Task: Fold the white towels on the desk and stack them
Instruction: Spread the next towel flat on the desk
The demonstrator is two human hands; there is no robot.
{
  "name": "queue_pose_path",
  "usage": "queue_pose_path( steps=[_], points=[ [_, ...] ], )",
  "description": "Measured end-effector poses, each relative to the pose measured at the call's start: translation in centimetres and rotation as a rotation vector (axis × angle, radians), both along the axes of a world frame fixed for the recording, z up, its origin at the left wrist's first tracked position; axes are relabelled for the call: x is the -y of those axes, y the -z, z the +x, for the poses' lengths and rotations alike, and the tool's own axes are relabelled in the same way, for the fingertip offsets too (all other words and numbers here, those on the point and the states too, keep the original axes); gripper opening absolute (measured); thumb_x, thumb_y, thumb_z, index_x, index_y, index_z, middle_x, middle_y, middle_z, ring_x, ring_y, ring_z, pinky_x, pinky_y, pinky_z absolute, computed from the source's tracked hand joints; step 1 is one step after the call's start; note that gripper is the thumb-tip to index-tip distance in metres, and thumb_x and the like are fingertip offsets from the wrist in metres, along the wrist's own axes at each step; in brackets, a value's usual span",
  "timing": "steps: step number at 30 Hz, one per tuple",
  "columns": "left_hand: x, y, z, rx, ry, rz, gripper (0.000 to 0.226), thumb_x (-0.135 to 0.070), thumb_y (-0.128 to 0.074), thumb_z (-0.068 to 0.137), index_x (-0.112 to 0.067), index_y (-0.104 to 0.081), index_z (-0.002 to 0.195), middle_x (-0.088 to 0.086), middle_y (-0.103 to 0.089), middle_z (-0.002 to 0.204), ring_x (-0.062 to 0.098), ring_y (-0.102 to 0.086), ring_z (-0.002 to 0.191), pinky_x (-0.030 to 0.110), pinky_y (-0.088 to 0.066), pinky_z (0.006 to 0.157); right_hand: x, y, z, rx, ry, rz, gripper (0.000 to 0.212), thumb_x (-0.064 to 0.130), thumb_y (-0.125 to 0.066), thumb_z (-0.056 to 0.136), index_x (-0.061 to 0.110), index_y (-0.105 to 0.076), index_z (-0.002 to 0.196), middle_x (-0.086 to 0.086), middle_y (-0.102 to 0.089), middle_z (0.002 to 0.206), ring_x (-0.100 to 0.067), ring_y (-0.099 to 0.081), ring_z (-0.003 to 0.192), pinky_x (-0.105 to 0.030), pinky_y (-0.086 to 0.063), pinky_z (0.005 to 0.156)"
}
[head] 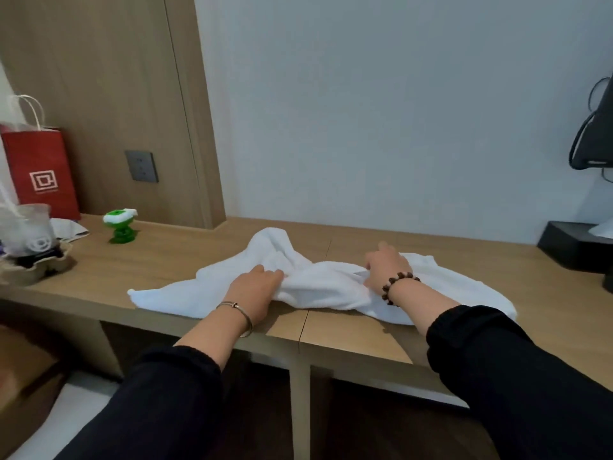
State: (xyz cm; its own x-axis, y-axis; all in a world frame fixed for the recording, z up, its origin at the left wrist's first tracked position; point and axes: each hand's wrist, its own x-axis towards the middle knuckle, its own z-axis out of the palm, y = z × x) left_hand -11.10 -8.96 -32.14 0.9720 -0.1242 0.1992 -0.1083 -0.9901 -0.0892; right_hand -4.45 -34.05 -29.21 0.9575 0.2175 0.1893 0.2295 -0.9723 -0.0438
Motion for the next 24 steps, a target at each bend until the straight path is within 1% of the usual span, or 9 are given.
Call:
queue_pose_path(
  steps=[5, 9, 11, 13, 16, 18, 20, 23, 24],
  points=[
    [-1.5, 0.6, -2.5, -0.049, 0.099, 0.109, 0.071, -0.018, -0.055, 0.089, -0.037, -0.017, 0.146, 0.001, -0.046, 0.122, 0.022, -0.044, 0.108, 0.032, -0.040, 0.090, 1.3, -3.0, -1.4, 0.025, 0.126, 0.228, 0.025, 0.027, -0.059, 0.089, 0.013, -0.053, 0.070, -0.005, -0.058, 0.075, -0.022, -0.055, 0.065, -0.025, -0.038, 0.053],
    [-0.9, 1.0, -3.6, -0.037, 0.135, 0.165, 0.051, -0.031, -0.043, 0.089, -0.039, -0.032, 0.138, 0.000, -0.049, 0.116, 0.020, -0.042, 0.106, 0.037, -0.030, 0.095, 1.3, -3.6, -1.4, -0.110, 0.256, 0.311, 0.032, 0.019, -0.054, 0.091, 0.008, -0.050, 0.062, -0.005, -0.053, 0.054, -0.017, -0.048, 0.041, -0.017, -0.033, 0.038],
    [-0.2, 1.2, -3.3, 0.017, 0.167, 0.189, 0.040, -0.040, -0.040, 0.089, -0.032, -0.044, 0.128, -0.001, -0.052, 0.115, 0.020, -0.043, 0.107, 0.041, -0.026, 0.101, 0.8, -4.2, -0.8, -0.113, 0.279, 0.299, 0.033, 0.012, -0.049, 0.091, 0.007, -0.050, 0.059, -0.007, -0.054, 0.053, -0.018, -0.048, 0.040, -0.018, -0.035, 0.038],
    [0.3, 1.0, -3.0, 0.067, 0.185, 0.227, 0.031, -0.031, -0.044, 0.091, -0.027, -0.049, 0.121, 0.001, -0.055, 0.112, 0.021, -0.047, 0.103, 0.036, -0.033, 0.096, 0.7, -5.6, 0.4, 0.048, 0.318, 0.429, 0.030, 0.010, -0.047, 0.091, 0.006, -0.050, 0.062, -0.011, -0.060, 0.067, -0.024, -0.057, 0.057, -0.026, -0.039, 0.051],
    [0.9, 1.0, -1.9, 0.084, 0.224, 0.299, 0.039, -0.016, -0.048, 0.091, -0.025, -0.044, 0.129, 0.005, -0.051, 0.112, 0.025, -0.047, 0.100, 0.032, -0.039, 0.082, 1.1, -8.4, 3.0, 0.280, 0.361, 0.928, 0.017, 0.012, -0.044, 0.094, 0.004, -0.056, 0.103, -0.014, -0.062, 0.103, -0.028, -0.057, 0.089, -0.029, -0.037, 0.069],
    [1.3, 1.0, -1.7, 0.060, 0.298, 0.283, 0.043, -0.021, -0.047, 0.091, -0.026, -0.040, 0.134, 0.006, -0.047, 0.119, 0.025, -0.044, 0.103, 0.031, -0.036, 0.081, 1.3, -8.9, 4.2, 0.109, 0.261, 1.073, 0.052, 0.014, -0.046, 0.095, 0.009, -0.028, 0.143, -0.011, -0.051, 0.123, -0.027, -0.052, 0.101, -0.030, -0.038, 0.078],
    [2.0, 1.0, -1.8, -0.014, 0.342, 0.171, 0.043, -0.032, -0.046, 0.091, -0.023, -0.043, 0.133, 0.003, -0.043, 0.132, 0.024, -0.042, 0.113, 0.031, -0.035, 0.092, 1.4, -7.7, 4.2, -0.093, 0.120, 0.847, 0.071, 0.014, -0.048, 0.095, 0.011, -0.005, 0.152, -0.014, -0.040, 0.139, -0.030, -0.047, 0.121, -0.028, -0.037, 0.087],
    [3.8, 0.8, -1.9, -0.171, 0.306, -0.241, 0.044, -0.043, -0.035, 0.098, -0.010, -0.062, 0.111, 0.007, -0.057, 0.122, 0.021, -0.050, 0.109, 0.031, -0.037, 0.094, 1.4, -4.0, 3.3, -0.249, -0.149, 0.403, 0.061, 0.009, -0.041, 0.097, 0.019, -0.015, 0.151, -0.010, -0.039, 0.140, -0.025, -0.044, 0.123, -0.018, -0.039, 0.094],
    [4.5, 0.5, -1.8, -0.212, 0.260, -0.409, 0.047, -0.041, -0.031, 0.100, -0.007, -0.063, 0.106, 0.009, -0.061, 0.116, 0.022, -0.053, 0.104, 0.030, -0.039, 0.092, 1.1, -2.8, 2.9, -0.243, -0.211, 0.249, 0.057, 0.012, -0.041, 0.097, 0.022, -0.022, 0.149, -0.008, -0.036, 0.146, -0.024, -0.039, 0.129, -0.026, -0.036, 0.103]
  ],
)
